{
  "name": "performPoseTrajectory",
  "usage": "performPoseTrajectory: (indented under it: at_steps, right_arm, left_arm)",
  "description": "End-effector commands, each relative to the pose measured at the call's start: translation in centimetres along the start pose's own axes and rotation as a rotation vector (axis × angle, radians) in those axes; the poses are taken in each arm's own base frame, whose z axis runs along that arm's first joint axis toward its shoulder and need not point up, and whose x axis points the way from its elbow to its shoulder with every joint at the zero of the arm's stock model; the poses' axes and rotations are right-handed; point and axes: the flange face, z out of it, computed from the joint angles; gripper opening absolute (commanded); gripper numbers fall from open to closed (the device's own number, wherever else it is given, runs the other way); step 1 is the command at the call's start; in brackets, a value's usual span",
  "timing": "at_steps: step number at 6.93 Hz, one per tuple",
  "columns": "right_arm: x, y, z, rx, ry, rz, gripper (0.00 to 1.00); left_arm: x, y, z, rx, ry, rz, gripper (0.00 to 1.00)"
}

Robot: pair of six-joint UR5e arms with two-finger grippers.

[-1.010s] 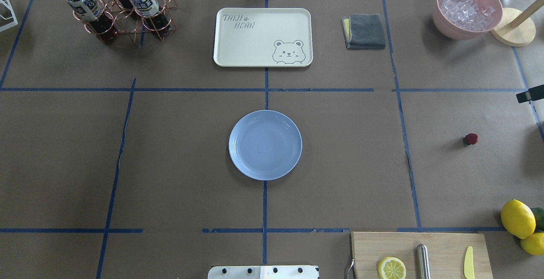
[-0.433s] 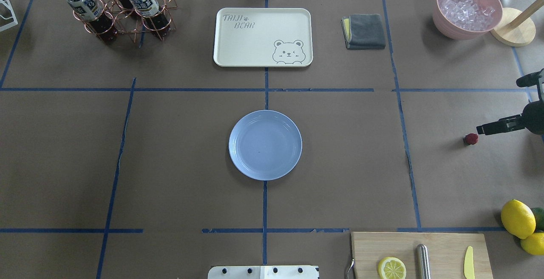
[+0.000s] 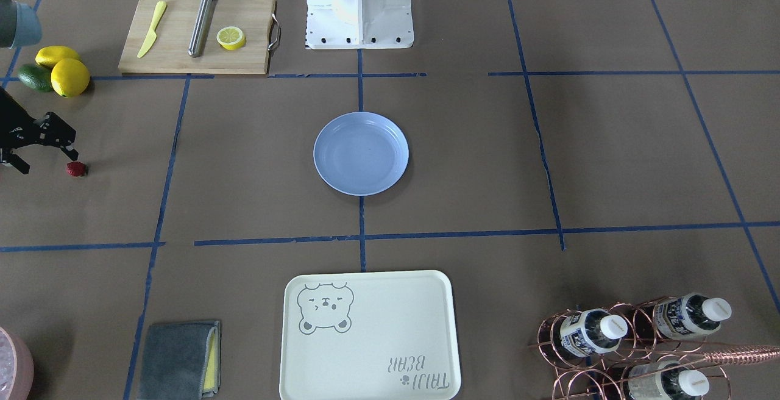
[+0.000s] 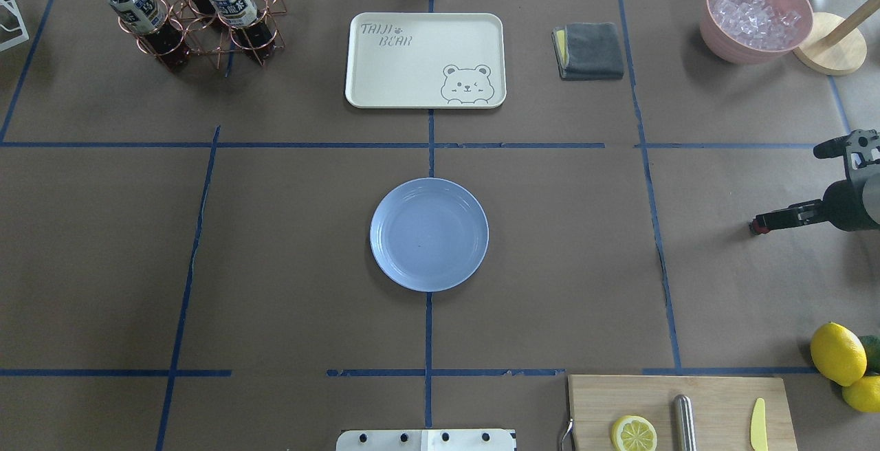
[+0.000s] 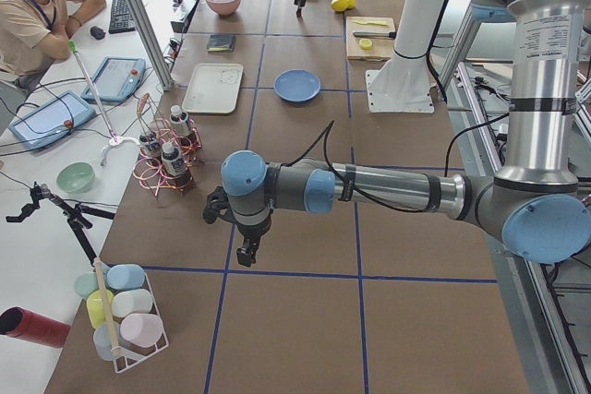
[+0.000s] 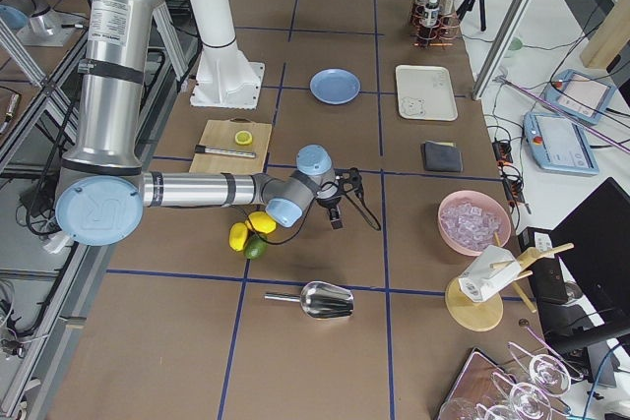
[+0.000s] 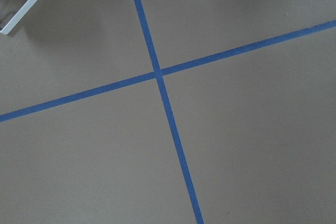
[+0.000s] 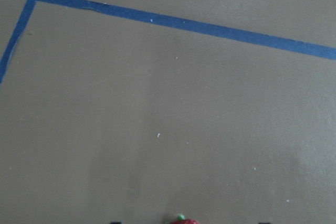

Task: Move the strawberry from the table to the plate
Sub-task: 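Lower the right gripper onto the red strawberry and close it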

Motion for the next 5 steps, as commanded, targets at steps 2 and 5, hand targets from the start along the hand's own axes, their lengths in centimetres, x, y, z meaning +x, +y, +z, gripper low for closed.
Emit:
performPoseTrajectory:
  at_steps: [2, 5]
  right_arm:
    - [-0.5, 0.6, 0.8, -0.007, 0.012, -0.015, 0.04]
    - [-4.3, -2.0, -0.7, 0.038, -0.045, -0.029, 0.0]
  left_arm:
    - [0.0, -0.1, 0.0, 0.001, 0.0, 0.002, 1.0]
    - [0.0, -0.1, 0.0, 0.001, 0.001, 0.0, 1.0]
